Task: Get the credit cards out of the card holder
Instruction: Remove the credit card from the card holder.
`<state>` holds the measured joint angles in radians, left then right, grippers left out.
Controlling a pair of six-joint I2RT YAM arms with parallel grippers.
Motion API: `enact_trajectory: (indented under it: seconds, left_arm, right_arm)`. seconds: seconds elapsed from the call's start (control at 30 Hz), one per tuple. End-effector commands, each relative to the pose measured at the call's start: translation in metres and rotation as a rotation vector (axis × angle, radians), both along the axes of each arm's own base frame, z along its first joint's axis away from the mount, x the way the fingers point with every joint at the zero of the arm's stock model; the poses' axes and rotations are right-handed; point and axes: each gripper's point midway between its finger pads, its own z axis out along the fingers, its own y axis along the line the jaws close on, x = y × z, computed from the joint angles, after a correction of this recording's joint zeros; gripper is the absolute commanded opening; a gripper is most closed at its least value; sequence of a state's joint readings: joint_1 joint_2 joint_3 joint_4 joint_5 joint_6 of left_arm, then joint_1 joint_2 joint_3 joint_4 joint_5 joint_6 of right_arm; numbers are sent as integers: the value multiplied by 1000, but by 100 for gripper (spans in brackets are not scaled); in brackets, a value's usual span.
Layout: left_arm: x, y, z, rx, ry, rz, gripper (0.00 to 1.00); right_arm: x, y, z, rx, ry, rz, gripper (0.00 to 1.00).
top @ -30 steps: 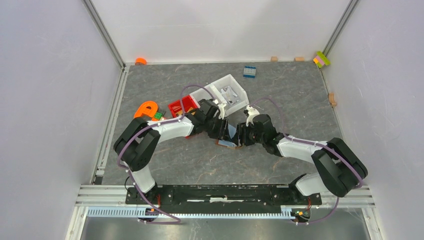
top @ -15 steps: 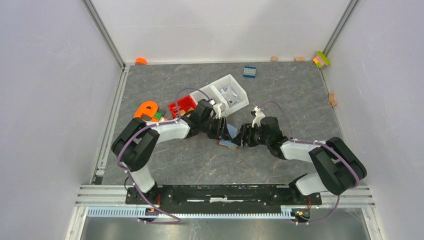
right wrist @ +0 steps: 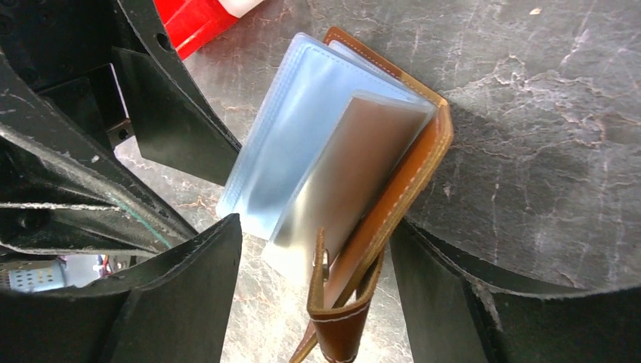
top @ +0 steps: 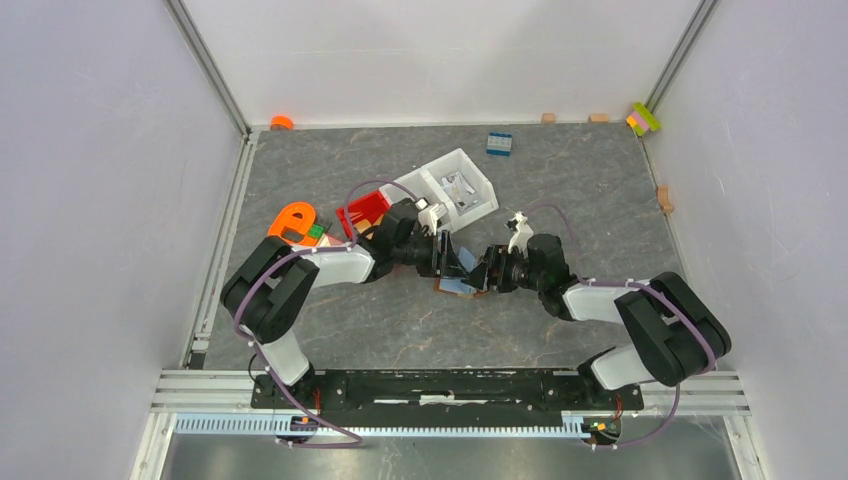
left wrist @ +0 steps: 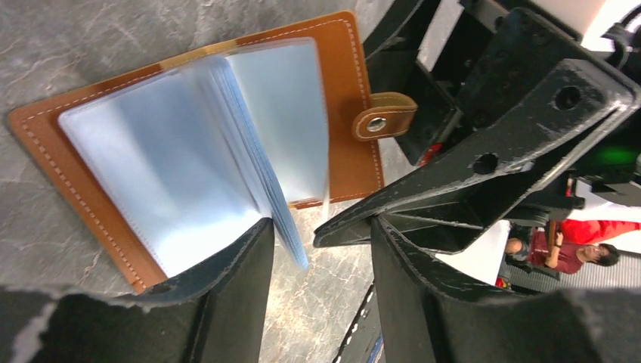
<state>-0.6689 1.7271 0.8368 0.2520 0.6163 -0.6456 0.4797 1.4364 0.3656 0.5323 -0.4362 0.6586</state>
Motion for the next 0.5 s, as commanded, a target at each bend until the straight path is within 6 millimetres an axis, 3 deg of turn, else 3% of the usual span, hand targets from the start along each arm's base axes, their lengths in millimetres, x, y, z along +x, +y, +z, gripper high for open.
enact_trajectory:
  seconds: [0.0, 0.47]
  left_arm:
    - [2, -14, 37, -154, -47, -22, 58]
    - [2, -15, 32, -150, -17, -24, 60]
  right_arm:
    - [-1, 14, 18, 98, -34, 58, 77]
    - [0, 15, 12, 86, -14, 54, 73]
